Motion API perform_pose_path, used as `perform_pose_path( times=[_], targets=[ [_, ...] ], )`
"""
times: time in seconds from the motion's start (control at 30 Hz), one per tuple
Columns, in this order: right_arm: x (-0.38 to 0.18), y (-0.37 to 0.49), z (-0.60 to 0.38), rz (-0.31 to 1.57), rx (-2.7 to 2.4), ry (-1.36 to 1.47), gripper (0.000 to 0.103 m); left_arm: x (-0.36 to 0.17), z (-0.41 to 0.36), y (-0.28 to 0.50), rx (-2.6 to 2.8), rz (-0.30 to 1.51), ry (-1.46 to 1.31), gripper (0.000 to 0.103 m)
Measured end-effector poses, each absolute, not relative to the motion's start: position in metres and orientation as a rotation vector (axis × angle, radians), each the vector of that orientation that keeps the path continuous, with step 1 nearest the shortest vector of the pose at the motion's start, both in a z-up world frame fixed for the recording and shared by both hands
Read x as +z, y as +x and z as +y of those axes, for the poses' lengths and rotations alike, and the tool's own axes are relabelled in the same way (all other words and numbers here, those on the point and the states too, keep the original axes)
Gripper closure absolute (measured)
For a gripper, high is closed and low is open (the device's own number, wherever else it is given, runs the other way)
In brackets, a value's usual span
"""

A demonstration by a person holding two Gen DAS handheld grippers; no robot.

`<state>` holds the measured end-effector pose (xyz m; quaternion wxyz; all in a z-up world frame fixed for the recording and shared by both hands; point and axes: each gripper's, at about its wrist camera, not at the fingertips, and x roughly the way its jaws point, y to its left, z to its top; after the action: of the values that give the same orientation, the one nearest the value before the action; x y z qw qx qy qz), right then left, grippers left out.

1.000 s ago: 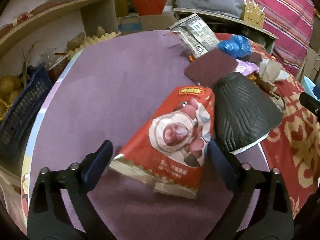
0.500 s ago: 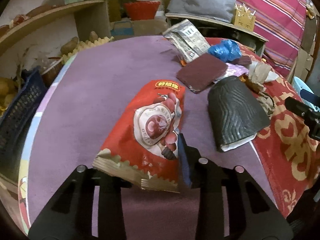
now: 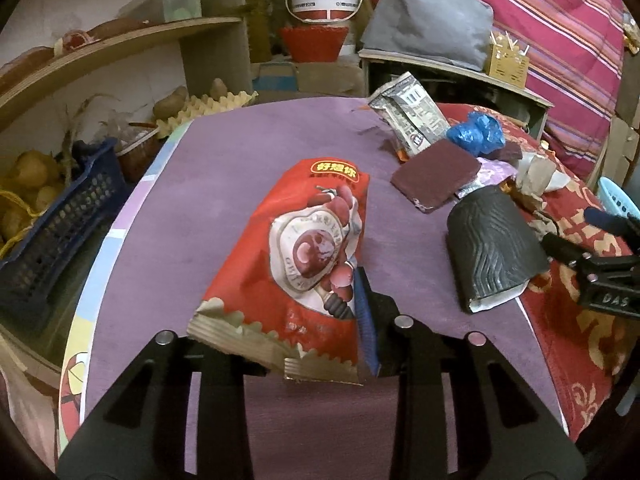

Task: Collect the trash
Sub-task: 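Grasp the red snack bag with the left tool while the right tool grasps brown paper, then carry the red snack bag and brown paper to the blue basket and release the bag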

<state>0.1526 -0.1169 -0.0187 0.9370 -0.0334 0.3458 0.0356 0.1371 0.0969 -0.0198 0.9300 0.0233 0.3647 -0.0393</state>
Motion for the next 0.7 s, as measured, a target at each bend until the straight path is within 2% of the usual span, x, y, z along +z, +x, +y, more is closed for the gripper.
perform_pose_path(
  times=[0.17, 0.23, 0.3, 0.33, 0.7],
  targets=[
    [-0.024, 0.158, -0.116, 0.748, 0.145, -0.034, 0.017, -0.017, 0.102, 0.138, -0.073, 0.738, 0.022, 0.072],
    [-0.025, 0.16, -0.116, 0.762, 0.191, -0.01, 0.029, -0.016, 0.102, 0.14, -0.073, 0.738, 0.015, 0.072],
    [-0.027, 0.161, -0.113, 0.784, 0.243, 0.016, 0.049, -0.015, 0.098, 0.14, -0.066, 0.737, 0.023, 0.072],
    [-0.027, 0.16, -0.111, 0.787, 0.262, 0.019, 0.052, -0.013, 0.095, 0.139, -0.067, 0.735, 0.03, 0.072],
    [0.009, 0.132, -0.155, 0.691, 0.208, 0.011, 0.055, 0.017, 0.061, 0.126, -0.091, 0.681, 0.053, 0.072]
  ],
)
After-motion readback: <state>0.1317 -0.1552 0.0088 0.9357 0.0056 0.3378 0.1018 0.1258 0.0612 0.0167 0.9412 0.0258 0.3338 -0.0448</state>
